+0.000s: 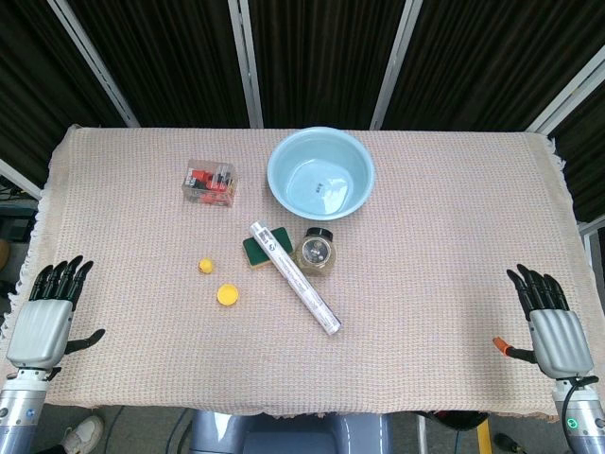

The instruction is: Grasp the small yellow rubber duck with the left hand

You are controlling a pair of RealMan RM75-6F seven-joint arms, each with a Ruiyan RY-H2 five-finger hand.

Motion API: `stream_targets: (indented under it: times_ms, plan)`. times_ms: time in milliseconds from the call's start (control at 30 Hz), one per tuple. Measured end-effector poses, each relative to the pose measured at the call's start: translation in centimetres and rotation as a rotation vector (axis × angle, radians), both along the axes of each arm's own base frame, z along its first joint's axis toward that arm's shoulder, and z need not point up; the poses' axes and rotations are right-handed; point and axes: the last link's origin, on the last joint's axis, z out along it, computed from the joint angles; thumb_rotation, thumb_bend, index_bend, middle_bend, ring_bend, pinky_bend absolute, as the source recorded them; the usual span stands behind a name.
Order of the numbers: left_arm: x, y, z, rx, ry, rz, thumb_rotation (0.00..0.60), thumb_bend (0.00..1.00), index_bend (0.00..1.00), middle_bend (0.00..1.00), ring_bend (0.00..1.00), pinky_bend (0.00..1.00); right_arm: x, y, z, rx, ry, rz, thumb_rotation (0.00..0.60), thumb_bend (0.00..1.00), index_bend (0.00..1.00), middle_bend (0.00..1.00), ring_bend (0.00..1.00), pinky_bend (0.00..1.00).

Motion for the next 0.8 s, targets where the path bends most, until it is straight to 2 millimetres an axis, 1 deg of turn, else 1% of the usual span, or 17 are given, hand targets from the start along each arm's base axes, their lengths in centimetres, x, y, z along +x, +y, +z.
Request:
stream_targets:
  times_ms: [400,533,600,667,800]
  plan:
    - [0.0,0.1,-0.6,-0.032,0.000,0.006,0.600,0.06,0.00,0.00,0.00,0.00,0.2,0.2,-0.1,0.005,-0.002,0.005,0.600,0.05,0.01,0.00,0.00,0.04]
    - [0.2,0.5,-0.8,-0.039,-0.005,0.010,0.600,0.07,0.00,0.00,0.00,0.00,0.2,0.2,-0.2,0.009,-0.001,0.007,0.600,0.05,0.02,0.00,0.00,0.04]
    - [0.5,0.9,-1.0,-0.043,-0.007,0.008,0.600,0.07,0.04,0.00,0.00,0.00,0.3,0.2,-0.2,0.009,-0.001,0.008,0.600,0.05,0.02,0.00,0.00,0.04]
    - [0.9,1.4,-1.3,-0.050,-0.009,0.001,0.600,0.09,0.11,0.00,0.00,0.00,0.3,0.3,-0.1,0.009,0.000,0.008,0.600,0.05,0.02,0.00,0.00,0.04]
    - [1.9,3.1,-2.2,-0.067,-0.003,-0.016,0.600,0.13,0.15,0.00,0.00,0.00,0.3,0.3,-0.1,0.008,0.000,0.009,0.600,0.05,0.02,0.00,0.00,0.04]
